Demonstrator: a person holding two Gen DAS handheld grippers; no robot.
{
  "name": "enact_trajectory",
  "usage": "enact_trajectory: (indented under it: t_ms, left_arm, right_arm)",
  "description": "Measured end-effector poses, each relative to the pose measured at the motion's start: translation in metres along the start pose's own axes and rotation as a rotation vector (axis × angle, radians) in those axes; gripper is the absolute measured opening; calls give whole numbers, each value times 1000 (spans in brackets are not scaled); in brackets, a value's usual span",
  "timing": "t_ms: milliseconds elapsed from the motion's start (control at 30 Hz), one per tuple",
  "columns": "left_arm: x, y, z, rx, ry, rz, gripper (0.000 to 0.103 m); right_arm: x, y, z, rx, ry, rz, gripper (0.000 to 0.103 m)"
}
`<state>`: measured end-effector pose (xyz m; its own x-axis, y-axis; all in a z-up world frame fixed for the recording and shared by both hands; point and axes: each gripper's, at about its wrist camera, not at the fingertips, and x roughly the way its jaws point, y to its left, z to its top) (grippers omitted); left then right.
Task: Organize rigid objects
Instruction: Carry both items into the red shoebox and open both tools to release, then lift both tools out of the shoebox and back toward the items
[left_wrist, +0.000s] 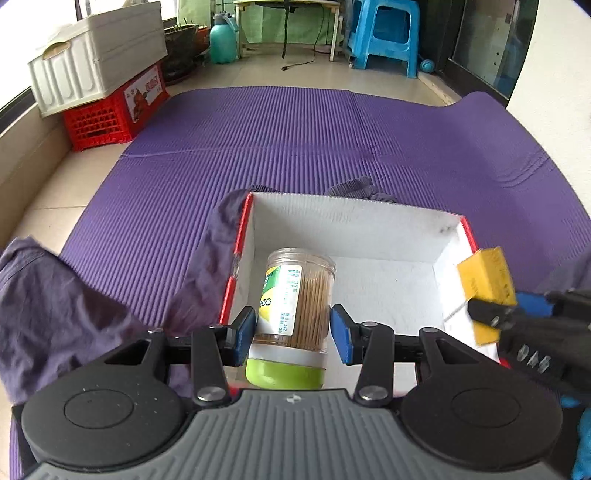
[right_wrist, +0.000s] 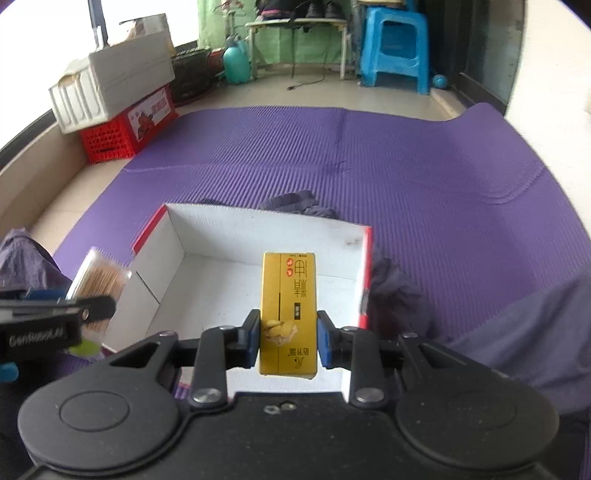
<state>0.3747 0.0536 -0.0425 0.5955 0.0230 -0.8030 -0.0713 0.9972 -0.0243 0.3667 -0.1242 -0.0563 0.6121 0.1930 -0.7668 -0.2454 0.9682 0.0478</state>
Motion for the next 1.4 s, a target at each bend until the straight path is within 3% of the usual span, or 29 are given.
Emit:
enact_trajectory:
  t_ms: [367,733,1033,1167,1400]
  left_arm:
    - [98,-22,17,40,123,-27,43]
    - [155,-39,6,64,265,-52,43]
    - [159,-32,5,30,288,-70,44]
    - [158,-27,8,8,298,-54,44]
    - [136,-21,8,-20,266,-85,50]
  right_arm:
    - [86,17,-10,-46,125,13,29]
    - [122,17,-22,-53,226,16,28]
    - [136,18,-17,-44,292,7,30]
    - [138,17,-9,-48,288,-5,46]
    - [120,19,-12,-44,248,5,51]
